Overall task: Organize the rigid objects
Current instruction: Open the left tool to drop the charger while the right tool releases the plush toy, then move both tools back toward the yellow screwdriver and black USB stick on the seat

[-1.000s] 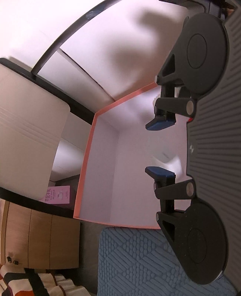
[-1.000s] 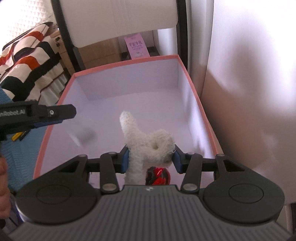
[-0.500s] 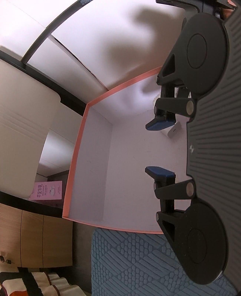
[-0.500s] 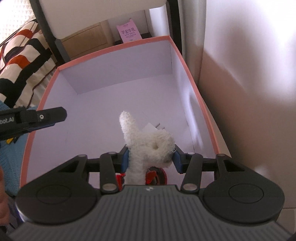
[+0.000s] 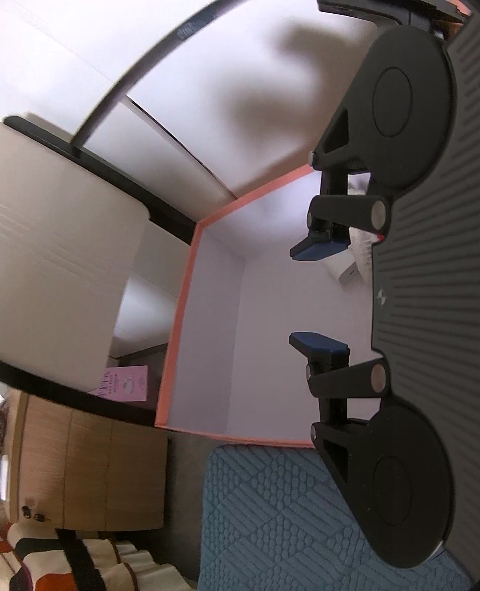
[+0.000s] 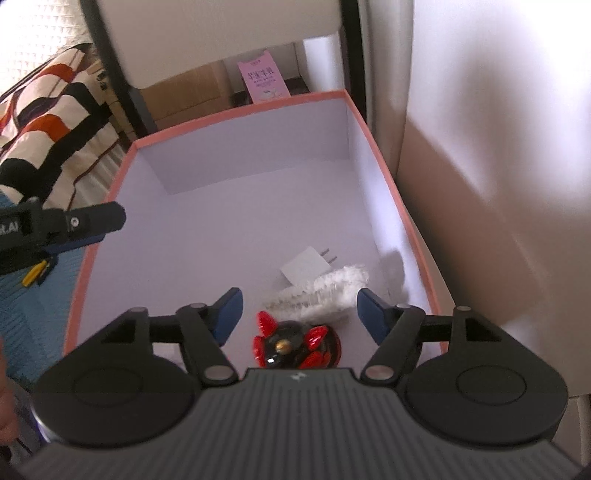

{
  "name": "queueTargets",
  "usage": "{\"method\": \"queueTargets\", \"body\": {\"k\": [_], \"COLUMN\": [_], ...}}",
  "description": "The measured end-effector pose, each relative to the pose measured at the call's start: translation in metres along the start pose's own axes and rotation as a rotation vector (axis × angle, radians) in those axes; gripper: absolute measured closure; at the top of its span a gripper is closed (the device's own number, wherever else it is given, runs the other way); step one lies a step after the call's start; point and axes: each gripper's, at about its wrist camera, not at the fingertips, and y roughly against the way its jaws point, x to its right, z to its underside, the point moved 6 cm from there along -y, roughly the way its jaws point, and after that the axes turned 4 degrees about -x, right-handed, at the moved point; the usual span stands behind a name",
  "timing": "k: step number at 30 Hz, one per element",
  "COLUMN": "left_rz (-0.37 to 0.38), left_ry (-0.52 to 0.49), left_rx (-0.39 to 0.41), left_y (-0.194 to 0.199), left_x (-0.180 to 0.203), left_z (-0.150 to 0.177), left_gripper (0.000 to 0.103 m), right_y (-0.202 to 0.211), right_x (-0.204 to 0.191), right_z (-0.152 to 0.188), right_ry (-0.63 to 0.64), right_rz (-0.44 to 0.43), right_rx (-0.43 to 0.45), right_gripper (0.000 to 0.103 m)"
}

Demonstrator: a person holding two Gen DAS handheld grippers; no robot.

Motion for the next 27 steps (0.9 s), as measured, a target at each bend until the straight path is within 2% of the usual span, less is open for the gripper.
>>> {"method": "queueTargets", "body": {"k": [4, 8, 16, 27], "left_rz": [0.028, 0.018, 0.021, -0.050], "left_ry": [0.007, -0.014, -0.021, -0.007], "left_rx": [0.044, 0.104, 0.170, 0.233], "left_y": [0.028, 0.061, 0.110, 0.157], "left_x": [0.001, 0.003, -0.010, -0.055], "left_z": [-0.004, -0.010, 0.000, 0.026], "left_gripper": [0.054, 0.054, 0.054, 0.054], "right_y": [0.014, 0.026, 0.052, 0.064], "right_x": [-0.009, -0.019, -0.053, -0.099], "right_z": [0.003, 0.007, 0.016, 0.040], "right_ry": [0.009, 0.001, 0.044, 0.114], "right_rz": [-0.012, -0.018, -0.060, -0.112], "right_rx": [0.034, 0.059, 0.147, 0.194], "right_gripper": [0.033, 0.033, 0.033, 0.033]}}
